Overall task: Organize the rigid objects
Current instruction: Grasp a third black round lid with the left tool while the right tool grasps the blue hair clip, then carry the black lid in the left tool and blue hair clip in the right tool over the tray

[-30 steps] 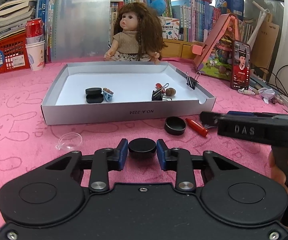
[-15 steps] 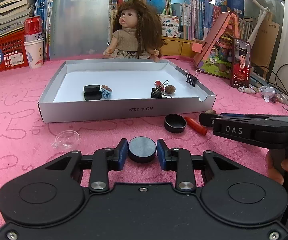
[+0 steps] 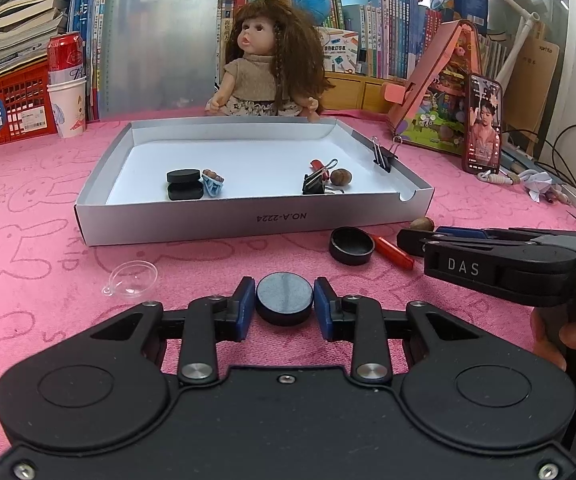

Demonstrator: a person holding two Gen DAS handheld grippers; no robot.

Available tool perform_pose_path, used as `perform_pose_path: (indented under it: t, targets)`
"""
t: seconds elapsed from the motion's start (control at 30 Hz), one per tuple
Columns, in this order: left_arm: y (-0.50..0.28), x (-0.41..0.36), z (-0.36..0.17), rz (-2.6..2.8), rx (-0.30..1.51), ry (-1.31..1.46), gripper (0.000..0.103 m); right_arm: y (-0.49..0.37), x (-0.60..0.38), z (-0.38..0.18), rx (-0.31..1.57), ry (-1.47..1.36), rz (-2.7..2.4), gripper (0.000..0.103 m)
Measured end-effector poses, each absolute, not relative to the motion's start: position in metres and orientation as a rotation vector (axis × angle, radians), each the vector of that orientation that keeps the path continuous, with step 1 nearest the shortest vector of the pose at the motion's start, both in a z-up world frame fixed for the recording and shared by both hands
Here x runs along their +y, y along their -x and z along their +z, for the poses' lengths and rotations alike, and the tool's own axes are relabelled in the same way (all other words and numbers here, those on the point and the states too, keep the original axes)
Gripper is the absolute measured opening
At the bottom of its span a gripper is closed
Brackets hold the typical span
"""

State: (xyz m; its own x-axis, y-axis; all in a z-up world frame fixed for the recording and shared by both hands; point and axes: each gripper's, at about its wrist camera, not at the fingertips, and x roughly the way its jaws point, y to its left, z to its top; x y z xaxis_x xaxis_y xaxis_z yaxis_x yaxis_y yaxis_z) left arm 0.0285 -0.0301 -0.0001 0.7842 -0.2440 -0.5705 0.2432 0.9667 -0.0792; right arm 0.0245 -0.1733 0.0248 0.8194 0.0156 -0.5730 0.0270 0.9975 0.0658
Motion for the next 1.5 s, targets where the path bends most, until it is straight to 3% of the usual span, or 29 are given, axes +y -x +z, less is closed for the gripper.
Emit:
perform_pose_path:
  t: [0.73, 1.5]
  targets:
    - [-0.043, -0.012, 0.035, -0.21, 0.538, 0.042, 0.03, -0.025, -0.17, 0.06, 0.529, -0.045, 0.024, 0.041]
    - [-0.112, 0.015, 0.05, -0.143, 0.538, 0.119, 0.03, -0.08, -0.174, 0.069, 0.573, -0.1, 0.023, 0.041]
